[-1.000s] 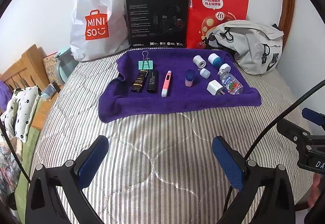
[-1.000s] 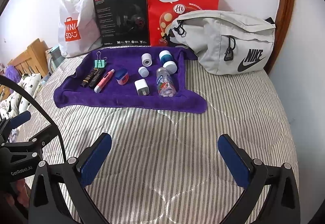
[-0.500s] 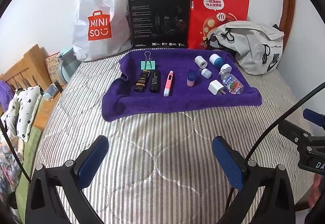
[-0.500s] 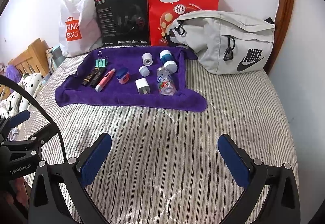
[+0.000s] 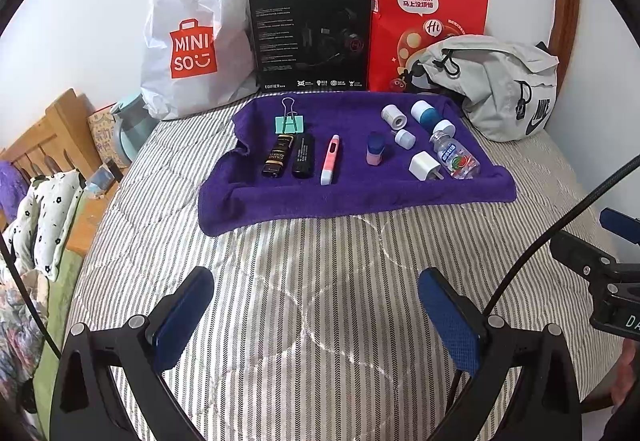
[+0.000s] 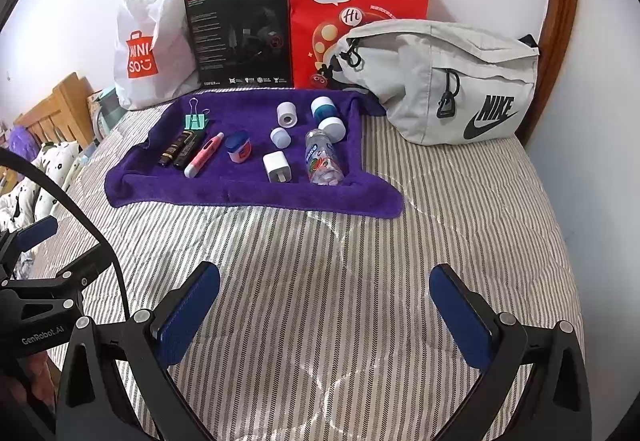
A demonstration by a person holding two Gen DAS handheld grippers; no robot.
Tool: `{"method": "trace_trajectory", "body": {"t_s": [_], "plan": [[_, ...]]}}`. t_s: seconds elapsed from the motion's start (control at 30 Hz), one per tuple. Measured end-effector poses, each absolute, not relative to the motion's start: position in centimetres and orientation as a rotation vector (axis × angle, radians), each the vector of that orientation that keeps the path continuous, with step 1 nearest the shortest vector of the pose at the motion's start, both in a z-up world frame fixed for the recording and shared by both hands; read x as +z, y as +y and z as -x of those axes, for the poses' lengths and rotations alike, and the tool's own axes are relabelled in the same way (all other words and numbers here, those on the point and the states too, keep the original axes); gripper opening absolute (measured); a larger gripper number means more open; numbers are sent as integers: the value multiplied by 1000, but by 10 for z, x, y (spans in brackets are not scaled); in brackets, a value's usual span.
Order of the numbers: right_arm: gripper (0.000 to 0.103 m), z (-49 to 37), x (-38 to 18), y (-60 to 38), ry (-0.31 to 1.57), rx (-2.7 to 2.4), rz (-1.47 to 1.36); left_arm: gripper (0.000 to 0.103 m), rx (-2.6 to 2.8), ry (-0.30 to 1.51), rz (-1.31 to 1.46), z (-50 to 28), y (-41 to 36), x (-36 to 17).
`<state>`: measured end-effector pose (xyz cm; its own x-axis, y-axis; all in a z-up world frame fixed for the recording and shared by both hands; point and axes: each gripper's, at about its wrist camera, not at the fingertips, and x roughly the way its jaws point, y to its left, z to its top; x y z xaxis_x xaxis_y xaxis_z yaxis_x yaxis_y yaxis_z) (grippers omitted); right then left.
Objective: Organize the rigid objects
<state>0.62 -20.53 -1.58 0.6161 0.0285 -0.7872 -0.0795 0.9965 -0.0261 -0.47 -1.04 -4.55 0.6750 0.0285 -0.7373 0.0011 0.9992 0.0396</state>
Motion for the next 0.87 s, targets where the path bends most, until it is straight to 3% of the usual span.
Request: {"method": "trace_trajectory", "body": {"t_s": [0.87], "plan": [[103,-5,-15,-209,908,61,59,103,6,816,-40,5,-13,-41]]}}
